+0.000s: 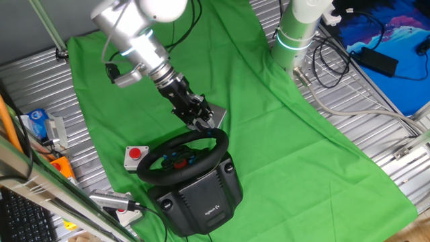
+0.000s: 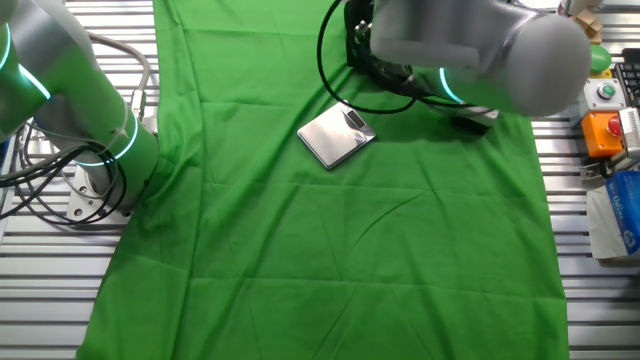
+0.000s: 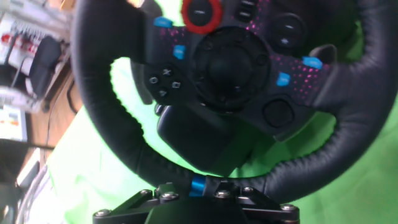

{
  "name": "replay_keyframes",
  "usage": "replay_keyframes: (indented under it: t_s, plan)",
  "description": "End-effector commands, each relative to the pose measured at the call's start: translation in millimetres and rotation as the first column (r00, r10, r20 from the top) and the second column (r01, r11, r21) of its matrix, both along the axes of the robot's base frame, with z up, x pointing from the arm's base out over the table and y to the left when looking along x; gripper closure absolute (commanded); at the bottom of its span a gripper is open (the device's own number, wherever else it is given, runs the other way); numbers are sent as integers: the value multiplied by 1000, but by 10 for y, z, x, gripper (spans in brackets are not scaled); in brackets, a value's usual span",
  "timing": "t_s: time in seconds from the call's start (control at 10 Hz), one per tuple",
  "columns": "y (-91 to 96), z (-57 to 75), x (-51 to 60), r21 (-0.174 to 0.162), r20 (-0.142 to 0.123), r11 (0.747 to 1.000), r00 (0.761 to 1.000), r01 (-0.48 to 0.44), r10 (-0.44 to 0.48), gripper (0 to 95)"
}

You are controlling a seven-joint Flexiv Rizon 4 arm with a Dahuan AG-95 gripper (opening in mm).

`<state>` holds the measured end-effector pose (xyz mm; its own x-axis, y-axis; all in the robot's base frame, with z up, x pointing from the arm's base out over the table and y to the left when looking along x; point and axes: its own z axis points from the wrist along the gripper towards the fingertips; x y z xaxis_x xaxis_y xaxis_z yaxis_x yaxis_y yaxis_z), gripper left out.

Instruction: Rotate the steering wheel 90 degrees clockwise

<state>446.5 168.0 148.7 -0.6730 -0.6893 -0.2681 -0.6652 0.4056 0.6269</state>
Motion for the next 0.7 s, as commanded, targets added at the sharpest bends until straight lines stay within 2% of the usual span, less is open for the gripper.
replay_keyframes:
  t_s: [0.1, 0.3, 0.7]
  plan:
    - [2, -3, 2, -35, 78, 996, 994, -80, 82, 570]
    - [16, -24, 33, -45, 117, 992, 986, -117, 121, 570]
    - [20, -30, 39, -37, 148, 987, 976, -158, 162, 570]
